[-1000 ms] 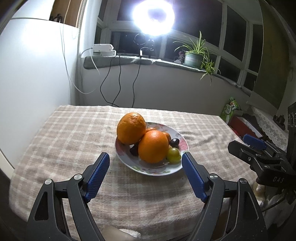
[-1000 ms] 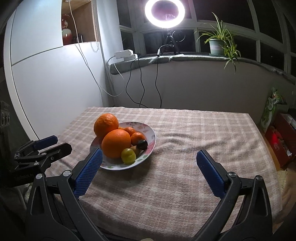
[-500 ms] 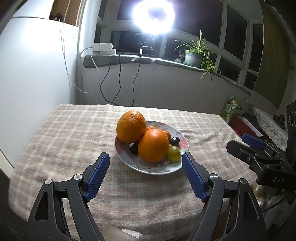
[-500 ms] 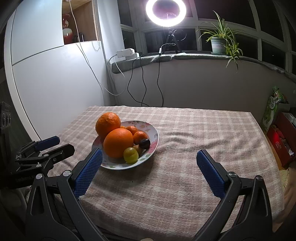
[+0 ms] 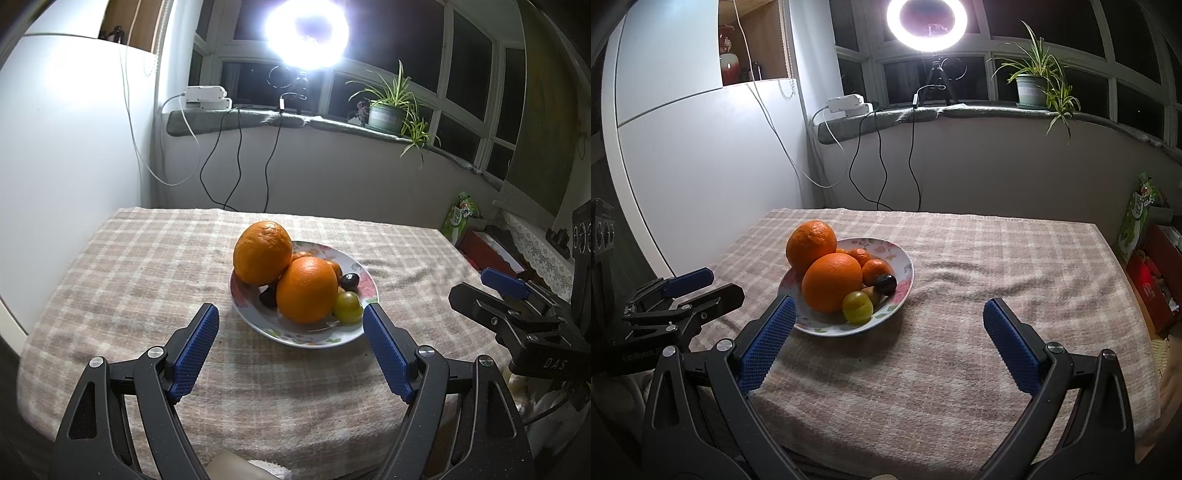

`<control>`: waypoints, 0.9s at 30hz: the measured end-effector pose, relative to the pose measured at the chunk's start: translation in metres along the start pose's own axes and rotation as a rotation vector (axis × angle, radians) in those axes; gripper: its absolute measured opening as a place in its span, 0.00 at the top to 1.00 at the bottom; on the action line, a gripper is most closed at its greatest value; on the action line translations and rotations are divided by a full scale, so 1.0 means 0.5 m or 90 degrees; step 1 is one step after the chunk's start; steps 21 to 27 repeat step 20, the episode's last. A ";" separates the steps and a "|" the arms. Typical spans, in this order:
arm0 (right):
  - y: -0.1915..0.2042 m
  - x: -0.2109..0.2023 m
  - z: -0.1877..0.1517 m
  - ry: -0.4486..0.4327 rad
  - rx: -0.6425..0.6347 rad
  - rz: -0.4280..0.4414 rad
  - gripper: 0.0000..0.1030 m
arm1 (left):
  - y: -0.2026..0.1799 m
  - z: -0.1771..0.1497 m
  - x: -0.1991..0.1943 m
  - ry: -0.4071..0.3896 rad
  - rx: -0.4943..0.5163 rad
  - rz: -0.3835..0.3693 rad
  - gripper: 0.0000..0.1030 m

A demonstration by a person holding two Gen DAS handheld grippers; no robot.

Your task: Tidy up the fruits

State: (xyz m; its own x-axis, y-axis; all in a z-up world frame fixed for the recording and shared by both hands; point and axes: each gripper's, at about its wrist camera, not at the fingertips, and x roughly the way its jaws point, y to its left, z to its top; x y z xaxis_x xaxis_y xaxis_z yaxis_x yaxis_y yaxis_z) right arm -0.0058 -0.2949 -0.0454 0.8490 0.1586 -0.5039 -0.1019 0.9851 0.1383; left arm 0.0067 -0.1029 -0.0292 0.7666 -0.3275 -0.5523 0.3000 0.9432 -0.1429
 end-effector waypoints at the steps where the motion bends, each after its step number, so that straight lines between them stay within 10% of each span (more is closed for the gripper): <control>1: 0.000 0.000 0.000 0.000 0.000 0.000 0.00 | 0.000 0.000 0.000 0.000 0.000 0.000 0.22; 27: -0.005 0.017 -0.003 0.011 0.002 0.003 0.00 | 0.012 0.000 0.009 -0.003 -0.005 0.007 0.22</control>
